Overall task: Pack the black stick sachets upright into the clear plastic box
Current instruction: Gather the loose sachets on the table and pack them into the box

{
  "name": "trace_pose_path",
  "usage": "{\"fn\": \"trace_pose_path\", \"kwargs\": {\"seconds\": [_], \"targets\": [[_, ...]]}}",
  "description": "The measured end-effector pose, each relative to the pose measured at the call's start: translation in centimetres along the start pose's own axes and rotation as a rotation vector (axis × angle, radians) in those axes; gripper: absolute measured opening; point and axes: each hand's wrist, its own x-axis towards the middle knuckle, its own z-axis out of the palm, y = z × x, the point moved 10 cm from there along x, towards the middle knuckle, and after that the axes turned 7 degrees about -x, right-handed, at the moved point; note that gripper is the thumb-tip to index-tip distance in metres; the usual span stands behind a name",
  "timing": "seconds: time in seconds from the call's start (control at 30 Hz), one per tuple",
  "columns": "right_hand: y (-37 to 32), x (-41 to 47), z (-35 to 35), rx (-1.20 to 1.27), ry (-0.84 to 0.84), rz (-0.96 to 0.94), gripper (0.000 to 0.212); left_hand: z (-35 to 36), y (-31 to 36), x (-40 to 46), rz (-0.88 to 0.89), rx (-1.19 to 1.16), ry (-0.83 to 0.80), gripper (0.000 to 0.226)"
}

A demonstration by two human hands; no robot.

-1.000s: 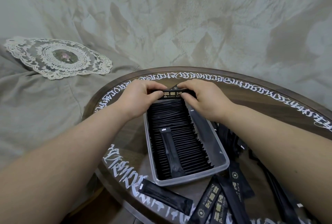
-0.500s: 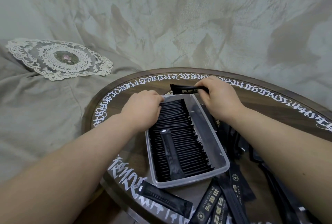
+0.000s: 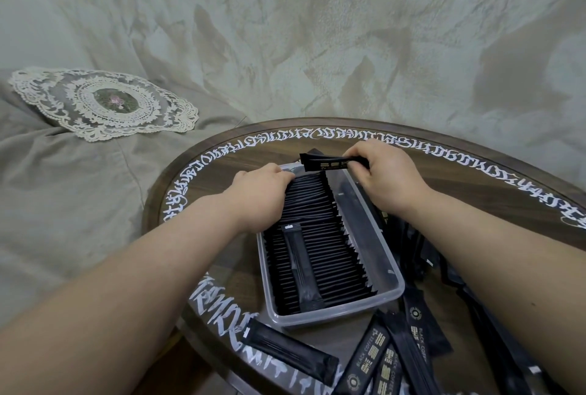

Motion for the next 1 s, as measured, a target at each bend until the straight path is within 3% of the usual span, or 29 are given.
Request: {"fn": "trace_pose_path", "kwargs": {"seconds": [0.13,0.53,1.0], "targets": [[0.1,-0.1,0.2,0.019,0.001,0.021,0.019,0.1,-0.4,-0.1,-0.051,-0.109,-0.017,0.043],[0.9,0.0,0.2,0.044,0.024,0.039,0.019,0.4,-0.2,-0.2,-0.074,-0.054,0.032,0.047],[-1.3,1.4,-0.6,-0.141,0.021,-0.124,0.022,0.3,-0.1,-0.2,-0.058,-0.095,0.048,0.05]]}}
